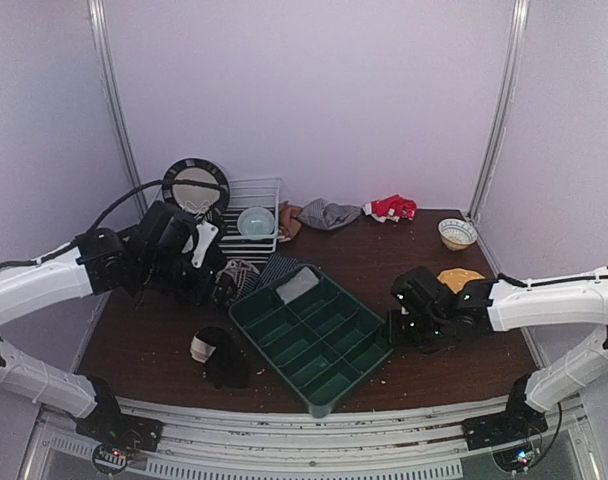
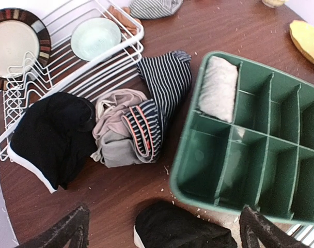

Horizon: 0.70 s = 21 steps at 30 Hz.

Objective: Roll the underwear
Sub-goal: Move the storage box to the center of the board.

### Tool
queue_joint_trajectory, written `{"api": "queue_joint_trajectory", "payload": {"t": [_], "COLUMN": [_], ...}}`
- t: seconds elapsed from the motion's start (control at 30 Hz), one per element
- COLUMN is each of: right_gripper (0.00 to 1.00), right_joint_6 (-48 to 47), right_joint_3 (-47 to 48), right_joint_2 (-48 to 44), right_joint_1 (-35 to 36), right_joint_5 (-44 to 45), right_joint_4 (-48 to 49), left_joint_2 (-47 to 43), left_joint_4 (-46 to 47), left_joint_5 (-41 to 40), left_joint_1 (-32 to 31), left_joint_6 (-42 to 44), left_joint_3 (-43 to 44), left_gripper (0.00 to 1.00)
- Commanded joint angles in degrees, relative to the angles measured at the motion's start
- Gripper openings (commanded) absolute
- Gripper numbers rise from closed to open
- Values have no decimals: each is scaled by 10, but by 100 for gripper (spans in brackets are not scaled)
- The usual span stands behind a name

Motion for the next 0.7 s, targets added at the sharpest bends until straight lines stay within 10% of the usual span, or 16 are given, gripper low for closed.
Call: {"api": "queue_joint_trajectory", "payload": {"t": [0.0,0.33,0.67], "right_gripper": [18,18,76], "right_joint_6": [-12,-81,-113], "right_joint_3": [-27,80,135], "right_joint_2": [-50,75,-14], "right_joint_1": [-80,-275,-269], "right_joint_5": [47,-13,-48], "right_joint_4": [-43,-16,-50], "left_joint_2": [-33,-52,-100], "left_joint_4": [42,75,43], "left_joint_5": [-26,-29,-145], "left_joint_1": [3,3,2], "left_joint_6": [-29,-77,-194], "left_joint_3": [-20,-79,-124], "left_gripper": [98,98,98]}}
